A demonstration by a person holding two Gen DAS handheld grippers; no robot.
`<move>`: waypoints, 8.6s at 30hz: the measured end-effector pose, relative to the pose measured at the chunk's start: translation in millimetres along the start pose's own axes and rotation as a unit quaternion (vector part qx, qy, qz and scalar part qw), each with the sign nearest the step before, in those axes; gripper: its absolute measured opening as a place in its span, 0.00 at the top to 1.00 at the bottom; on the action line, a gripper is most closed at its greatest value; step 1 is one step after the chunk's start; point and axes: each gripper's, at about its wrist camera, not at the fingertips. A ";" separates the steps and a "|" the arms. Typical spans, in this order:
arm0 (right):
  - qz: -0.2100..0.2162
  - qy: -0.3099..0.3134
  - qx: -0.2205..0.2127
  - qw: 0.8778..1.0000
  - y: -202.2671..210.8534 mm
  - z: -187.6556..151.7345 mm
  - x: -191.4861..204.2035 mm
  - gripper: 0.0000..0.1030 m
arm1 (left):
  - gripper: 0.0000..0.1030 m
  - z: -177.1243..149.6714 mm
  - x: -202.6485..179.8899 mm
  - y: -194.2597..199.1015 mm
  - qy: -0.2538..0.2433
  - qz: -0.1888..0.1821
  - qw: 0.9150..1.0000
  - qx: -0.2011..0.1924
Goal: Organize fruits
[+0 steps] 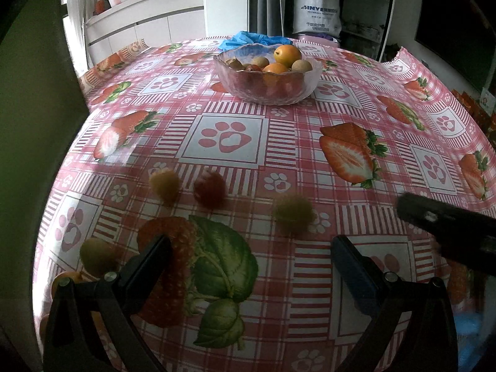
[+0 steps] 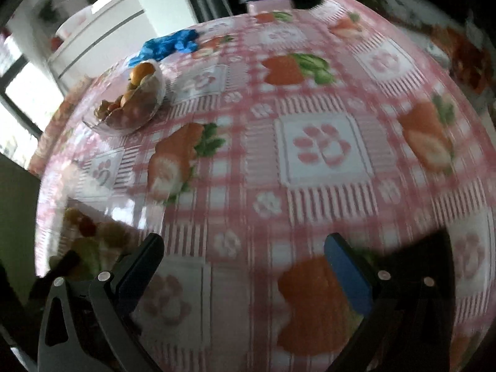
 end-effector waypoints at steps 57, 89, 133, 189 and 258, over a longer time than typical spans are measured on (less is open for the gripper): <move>-0.045 0.073 -0.026 0.996 47.2 -143.5 2.4 0.00 | 0.00 -76.2 61.5 125.6 -0.078 -0.069 0.989 -0.107; 0.060 0.139 -0.010 0.988 26.4 -111.3 75.7 0.64 | 0.00 -119.0 116.4 84.9 -0.099 -0.022 0.995 -0.024; 0.073 0.142 -0.032 0.987 59.1 -131.4 27.6 0.61 | 0.00 -97.3 62.6 127.1 -0.191 -0.034 0.979 -0.062; 0.171 0.192 0.001 0.966 68.5 -141.0 193.1 0.61 | 0.76 -58.9 237.2 137.4 0.054 -0.038 0.995 -0.075; 0.078 0.282 -0.014 0.956 33.9 -162.5 172.8 0.76 | 0.02 -140.3 147.9 152.4 -0.094 -0.043 0.994 -0.045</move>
Point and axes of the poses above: each gripper's, at about its wrist camera, not at the fingertips, and y roughly against the way its jaws point, x to its left, z to its top, and after that the axes turned 4 degrees about -y, right-handed
